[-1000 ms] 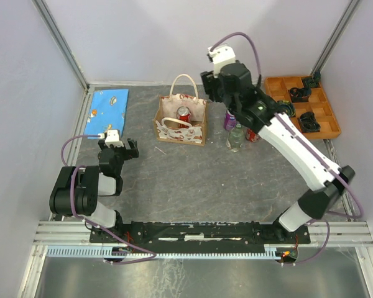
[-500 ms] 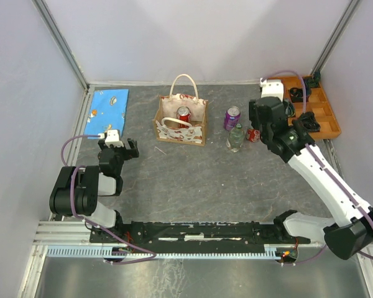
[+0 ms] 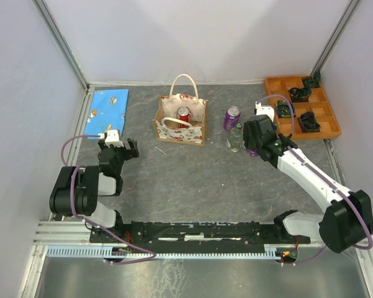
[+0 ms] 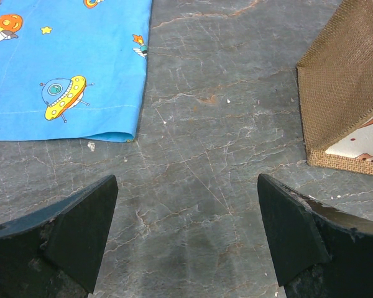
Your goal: Take the beverage out of the canvas bag
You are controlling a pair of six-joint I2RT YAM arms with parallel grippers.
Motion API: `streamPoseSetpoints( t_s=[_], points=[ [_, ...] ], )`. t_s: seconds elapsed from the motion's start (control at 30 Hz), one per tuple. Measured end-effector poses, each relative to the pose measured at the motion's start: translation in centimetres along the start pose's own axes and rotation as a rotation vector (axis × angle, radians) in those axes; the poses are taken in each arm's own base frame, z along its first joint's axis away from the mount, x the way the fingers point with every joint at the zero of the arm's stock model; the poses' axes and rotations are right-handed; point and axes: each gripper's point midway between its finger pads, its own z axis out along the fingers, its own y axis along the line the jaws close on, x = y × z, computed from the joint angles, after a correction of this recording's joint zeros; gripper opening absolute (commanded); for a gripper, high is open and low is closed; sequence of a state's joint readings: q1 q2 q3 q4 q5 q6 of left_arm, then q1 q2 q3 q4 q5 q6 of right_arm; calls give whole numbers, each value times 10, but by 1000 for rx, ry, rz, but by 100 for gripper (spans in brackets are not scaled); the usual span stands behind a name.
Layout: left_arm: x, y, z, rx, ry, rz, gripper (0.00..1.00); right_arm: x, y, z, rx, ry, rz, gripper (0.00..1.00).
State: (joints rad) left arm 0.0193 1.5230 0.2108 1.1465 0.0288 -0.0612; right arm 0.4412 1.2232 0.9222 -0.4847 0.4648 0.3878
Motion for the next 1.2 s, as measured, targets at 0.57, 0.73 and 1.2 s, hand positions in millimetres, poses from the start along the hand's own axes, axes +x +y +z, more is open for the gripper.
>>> streamPoseSetpoints(
  t_s=[0.57, 0.73, 1.2],
  points=[
    [0, 0, 0, 0, 0, 0, 99, 32, 2, 46, 15, 92, 103, 17],
    [0, 0, 0, 0, 0, 0, 99, 38, 1, 47, 28, 111, 117, 72],
    [0, 0, 0, 0, 0, 0, 99, 25, -9, 34, 60, 76, 164, 99]
  ],
)
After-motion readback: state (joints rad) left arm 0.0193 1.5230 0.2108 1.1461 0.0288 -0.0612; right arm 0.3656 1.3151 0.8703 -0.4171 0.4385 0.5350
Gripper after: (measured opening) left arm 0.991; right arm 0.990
